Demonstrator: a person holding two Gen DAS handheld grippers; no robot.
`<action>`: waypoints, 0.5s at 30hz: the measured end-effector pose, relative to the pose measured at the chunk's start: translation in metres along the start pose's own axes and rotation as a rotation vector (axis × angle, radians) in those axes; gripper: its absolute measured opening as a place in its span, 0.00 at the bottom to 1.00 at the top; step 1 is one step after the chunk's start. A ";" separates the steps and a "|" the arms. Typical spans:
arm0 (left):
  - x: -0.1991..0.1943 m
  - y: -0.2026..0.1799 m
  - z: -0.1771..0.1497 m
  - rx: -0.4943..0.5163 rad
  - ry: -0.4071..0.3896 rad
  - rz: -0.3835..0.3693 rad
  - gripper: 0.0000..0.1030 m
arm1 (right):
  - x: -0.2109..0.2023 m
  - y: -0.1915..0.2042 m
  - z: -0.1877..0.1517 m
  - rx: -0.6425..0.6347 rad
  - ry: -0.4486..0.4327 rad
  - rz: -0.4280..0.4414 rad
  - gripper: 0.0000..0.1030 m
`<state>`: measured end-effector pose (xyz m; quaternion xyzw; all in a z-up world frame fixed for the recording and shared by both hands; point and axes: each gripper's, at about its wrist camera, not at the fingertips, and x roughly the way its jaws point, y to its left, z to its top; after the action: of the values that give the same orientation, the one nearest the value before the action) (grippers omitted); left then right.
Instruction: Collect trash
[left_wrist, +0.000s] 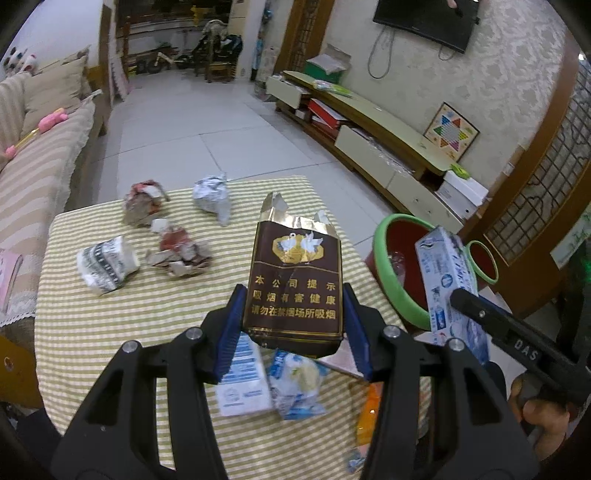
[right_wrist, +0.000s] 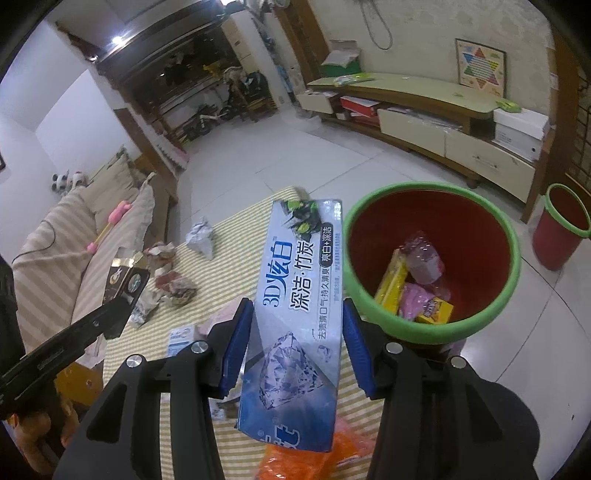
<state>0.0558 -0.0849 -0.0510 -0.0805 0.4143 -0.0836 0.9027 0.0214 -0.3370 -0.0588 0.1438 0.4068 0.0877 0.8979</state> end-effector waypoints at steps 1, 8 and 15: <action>0.003 -0.004 0.000 0.005 0.006 -0.006 0.47 | -0.002 -0.006 0.003 0.007 -0.007 -0.004 0.46; 0.022 -0.032 0.003 0.038 0.036 -0.045 0.47 | -0.020 -0.045 0.014 0.049 -0.055 -0.073 0.45; 0.056 -0.080 0.017 0.117 0.066 -0.115 0.47 | -0.017 -0.086 0.026 0.110 -0.071 -0.099 0.45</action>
<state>0.0979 -0.1734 -0.0643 -0.0486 0.4330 -0.1622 0.8853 0.0333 -0.4277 -0.0585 0.1754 0.3857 0.0154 0.9057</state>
